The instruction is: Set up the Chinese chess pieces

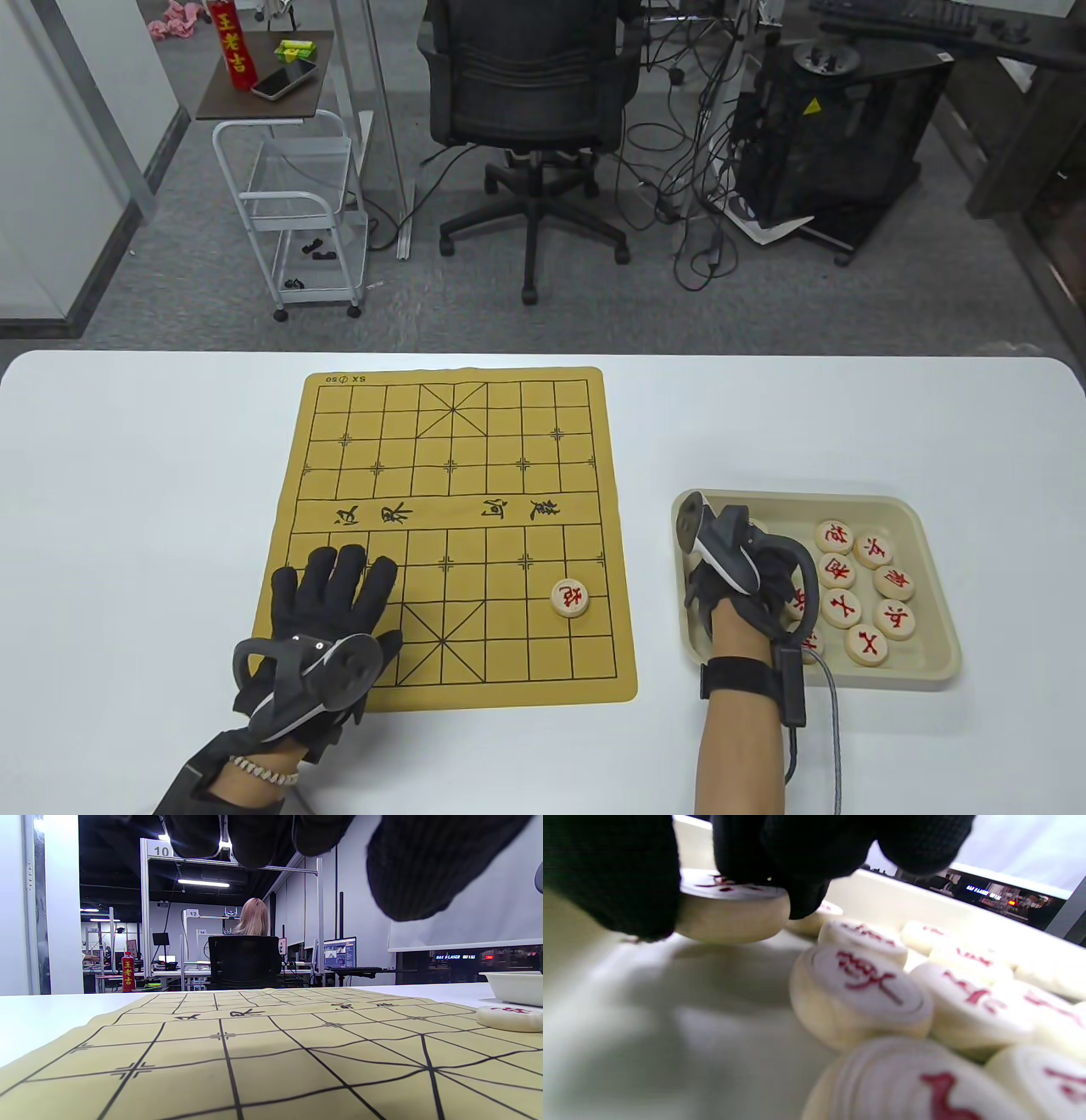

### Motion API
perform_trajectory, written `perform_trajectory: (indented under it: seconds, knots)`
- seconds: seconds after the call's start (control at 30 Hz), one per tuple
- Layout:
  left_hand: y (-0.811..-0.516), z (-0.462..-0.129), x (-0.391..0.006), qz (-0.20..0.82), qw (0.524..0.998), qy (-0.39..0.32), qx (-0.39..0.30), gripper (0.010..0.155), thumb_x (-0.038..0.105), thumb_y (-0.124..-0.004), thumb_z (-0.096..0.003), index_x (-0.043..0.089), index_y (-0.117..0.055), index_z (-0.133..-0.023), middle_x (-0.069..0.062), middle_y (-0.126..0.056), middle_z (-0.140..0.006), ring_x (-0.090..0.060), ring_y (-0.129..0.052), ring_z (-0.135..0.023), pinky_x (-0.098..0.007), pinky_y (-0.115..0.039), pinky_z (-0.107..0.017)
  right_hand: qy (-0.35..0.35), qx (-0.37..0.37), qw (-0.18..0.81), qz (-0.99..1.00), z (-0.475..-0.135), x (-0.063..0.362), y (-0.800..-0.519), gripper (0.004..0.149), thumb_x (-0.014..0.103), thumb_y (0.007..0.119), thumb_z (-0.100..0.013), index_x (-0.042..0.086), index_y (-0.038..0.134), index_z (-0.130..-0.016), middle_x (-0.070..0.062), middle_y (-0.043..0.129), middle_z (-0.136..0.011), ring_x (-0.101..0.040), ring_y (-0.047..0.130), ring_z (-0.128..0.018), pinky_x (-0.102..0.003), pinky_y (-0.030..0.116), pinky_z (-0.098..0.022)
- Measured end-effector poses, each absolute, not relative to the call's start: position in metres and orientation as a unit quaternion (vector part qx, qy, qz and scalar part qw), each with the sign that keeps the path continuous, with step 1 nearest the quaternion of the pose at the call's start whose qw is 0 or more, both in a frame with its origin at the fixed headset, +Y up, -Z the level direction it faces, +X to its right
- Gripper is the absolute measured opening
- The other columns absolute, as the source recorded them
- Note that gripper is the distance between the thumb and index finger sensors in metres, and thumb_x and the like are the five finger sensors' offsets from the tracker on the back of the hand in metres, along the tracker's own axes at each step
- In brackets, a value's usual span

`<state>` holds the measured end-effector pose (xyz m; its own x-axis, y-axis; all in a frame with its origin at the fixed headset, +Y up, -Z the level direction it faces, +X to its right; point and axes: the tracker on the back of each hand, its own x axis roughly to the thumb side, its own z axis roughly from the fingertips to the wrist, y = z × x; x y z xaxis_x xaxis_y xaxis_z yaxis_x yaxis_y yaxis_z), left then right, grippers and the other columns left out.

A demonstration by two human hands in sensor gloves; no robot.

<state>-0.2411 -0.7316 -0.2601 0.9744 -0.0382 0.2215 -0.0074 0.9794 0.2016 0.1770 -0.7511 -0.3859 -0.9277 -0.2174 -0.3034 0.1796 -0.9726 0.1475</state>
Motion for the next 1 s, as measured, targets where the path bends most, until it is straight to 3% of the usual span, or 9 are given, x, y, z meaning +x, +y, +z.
perform_trajectory:
  seconds: [0.13,0.27,0.53,0.67,0.8,1.0]
  knots:
    - [-0.731,-0.26,-0.24,-0.007,0.988,-0.114,0.105,0.086,0.058,-0.081,-0.0398,0.034,-0.04,-0.111,-0.013,-0.045,-0.122,-0.051,-0.052,-0.113,-0.075,-0.04,-0.074,-0.01,0.127,0.085,-0.988,-0.384,0.157,-0.726,0.067,0.055,0.102,-0.028,0.028,0.08,-0.085,-0.004,0.091,-0.089,-0.008,0.096,-0.051,-0.042,0.084,-0.051]
    - [-0.732,-0.259,-0.238,-0.015,0.987,-0.119,0.105,0.085,0.058,-0.081,-0.0399,0.034,-0.04,-0.111,-0.013,-0.046,-0.122,-0.05,-0.053,-0.113,-0.075,-0.04,-0.075,-0.005,0.069,0.043,-0.997,-0.386,0.122,-0.715,0.067,0.055,0.101,-0.028,0.028,0.08,-0.086,-0.004,0.09,-0.09,-0.008,0.095,-0.052,-0.042,0.084,-0.052]
    - [-0.731,-0.259,-0.24,-0.014,0.987,-0.116,0.107,0.085,0.057,-0.082,-0.0399,0.034,-0.04,-0.111,-0.013,-0.046,-0.122,-0.05,-0.053,-0.113,-0.075,-0.039,-0.075,-0.048,0.016,0.068,-0.996,-0.402,0.063,-0.75,0.067,0.055,0.101,-0.029,0.028,0.079,-0.086,-0.003,0.09,-0.091,-0.008,0.095,-0.053,-0.043,0.083,-0.053]
    - [-0.732,-0.261,-0.244,-0.012,0.989,-0.111,0.102,0.085,0.057,-0.081,-0.04,0.034,-0.041,-0.111,-0.013,-0.046,-0.122,-0.05,-0.054,-0.113,-0.075,-0.039,-0.075,-0.104,0.02,0.095,-0.99,-0.411,0.06,-0.775,0.066,0.055,0.097,-0.031,0.029,0.076,-0.088,-0.002,0.087,-0.092,-0.008,0.095,-0.058,-0.043,0.083,-0.055]
    - [-0.731,-0.262,-0.246,-0.008,0.989,-0.108,0.103,0.085,0.057,-0.082,-0.04,0.034,-0.041,-0.111,-0.013,-0.046,-0.122,-0.05,-0.054,-0.113,-0.075,-0.039,-0.075,-0.131,0.006,0.046,-0.99,-0.41,0.07,-0.761,0.061,0.049,0.096,-0.037,0.028,0.078,-0.092,-0.005,0.084,-0.098,-0.013,0.095,-0.067,-0.046,0.08,-0.058]
    - [-0.731,-0.261,-0.247,-0.009,0.988,-0.108,0.107,0.085,0.057,-0.081,-0.04,0.034,-0.041,-0.111,-0.013,-0.046,-0.122,-0.05,-0.054,-0.113,-0.075,-0.039,-0.075,-0.029,0.063,0.043,-0.997,-0.404,0.103,-0.726,0.056,0.043,0.094,-0.041,0.03,0.078,-0.093,-0.004,0.081,-0.101,-0.015,0.094,-0.071,-0.044,0.08,-0.057]
